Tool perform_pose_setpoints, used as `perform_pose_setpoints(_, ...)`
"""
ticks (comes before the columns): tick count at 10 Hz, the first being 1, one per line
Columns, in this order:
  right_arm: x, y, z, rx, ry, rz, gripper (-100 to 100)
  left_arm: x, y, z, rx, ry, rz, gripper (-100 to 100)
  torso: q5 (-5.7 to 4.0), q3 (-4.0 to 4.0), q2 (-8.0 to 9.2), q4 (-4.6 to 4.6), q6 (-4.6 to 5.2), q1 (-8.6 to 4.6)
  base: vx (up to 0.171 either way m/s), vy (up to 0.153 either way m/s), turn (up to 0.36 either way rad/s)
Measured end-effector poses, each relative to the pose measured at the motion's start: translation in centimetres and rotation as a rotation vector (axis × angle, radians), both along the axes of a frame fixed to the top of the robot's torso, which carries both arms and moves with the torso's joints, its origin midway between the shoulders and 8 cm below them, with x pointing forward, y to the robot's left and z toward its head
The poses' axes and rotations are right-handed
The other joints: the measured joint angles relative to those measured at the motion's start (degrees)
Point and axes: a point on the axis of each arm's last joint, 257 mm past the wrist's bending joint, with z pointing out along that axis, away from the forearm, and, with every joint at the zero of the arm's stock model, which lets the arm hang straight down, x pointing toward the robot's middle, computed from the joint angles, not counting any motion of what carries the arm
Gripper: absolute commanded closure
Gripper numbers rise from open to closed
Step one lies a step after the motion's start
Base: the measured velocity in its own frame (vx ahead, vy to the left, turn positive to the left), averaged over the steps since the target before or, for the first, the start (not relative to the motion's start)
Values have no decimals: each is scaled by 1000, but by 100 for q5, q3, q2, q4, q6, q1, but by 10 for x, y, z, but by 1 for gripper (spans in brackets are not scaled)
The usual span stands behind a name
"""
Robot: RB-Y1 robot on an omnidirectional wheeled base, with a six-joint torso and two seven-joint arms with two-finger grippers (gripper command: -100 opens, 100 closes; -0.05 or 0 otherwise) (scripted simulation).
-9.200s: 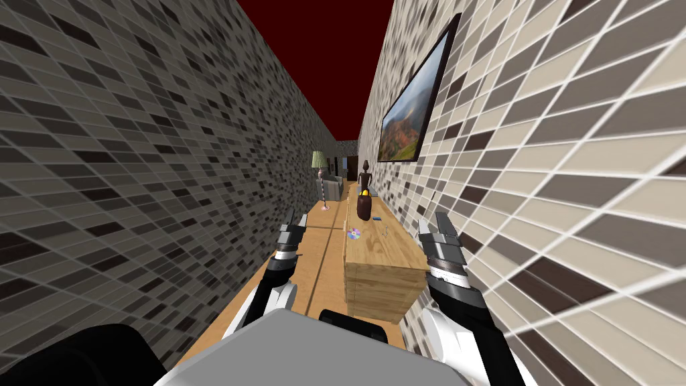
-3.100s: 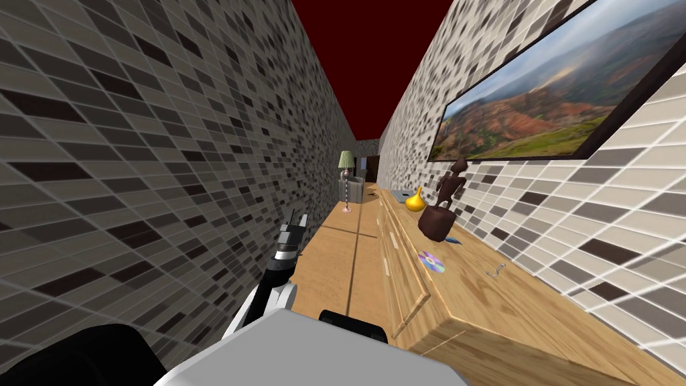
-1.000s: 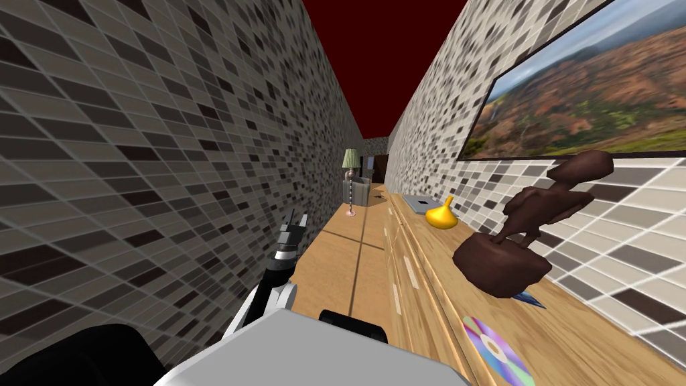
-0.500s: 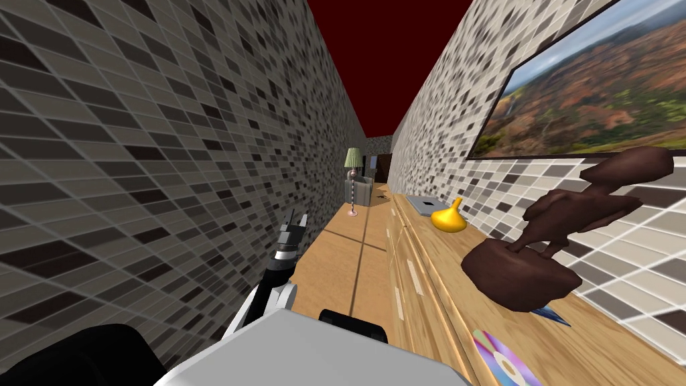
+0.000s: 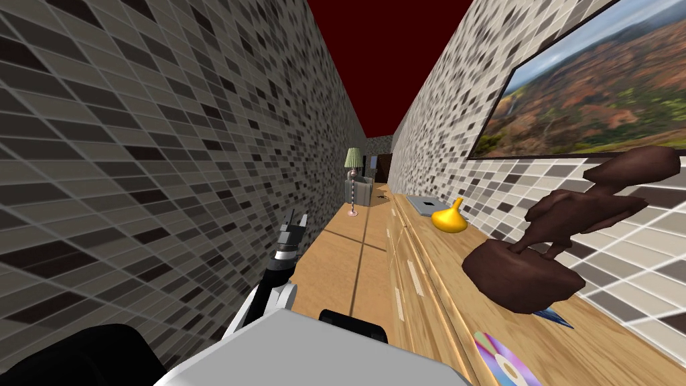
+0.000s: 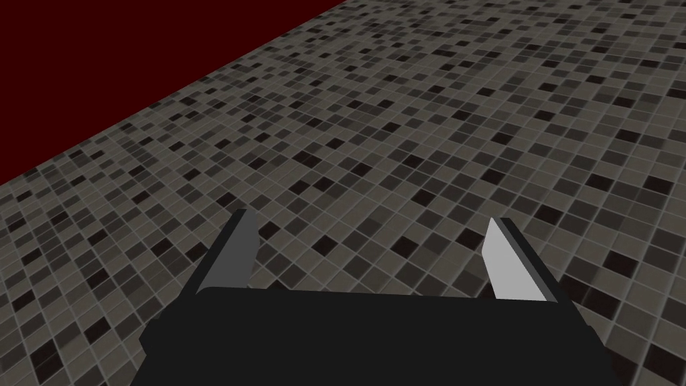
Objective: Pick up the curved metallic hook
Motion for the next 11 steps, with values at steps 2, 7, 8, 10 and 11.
perform_pose_setpoints(2,0,0,0,1,-1,0,0,0,0,0,0,0,0,0,2,-2,-2,-1,0,2,0,0,0)
perform_pose_setpoints(7,13,-1,9,-5,7,19,100,0,0,0,0,0,0,0,2,0,2,-1,1,7,-15,7,-37)
perform_pose_setpoints(8,15,0,10,-3,4,14,100,0,0,0,0,0,0,0,2,0,1,-1,0,7,-9,4,-19)
perform_pose_setpoints(10,23,1,16,-5,7,25,100,0,0,0,0,0,0,0,2,0,1,0,-1,6,-11,5,-31)
perform_pose_setpoints(11,23,1,17,-4,7,25,0,0,0,0,0,0,0,0,-2,0,1,0,-1,3,0,0,0)
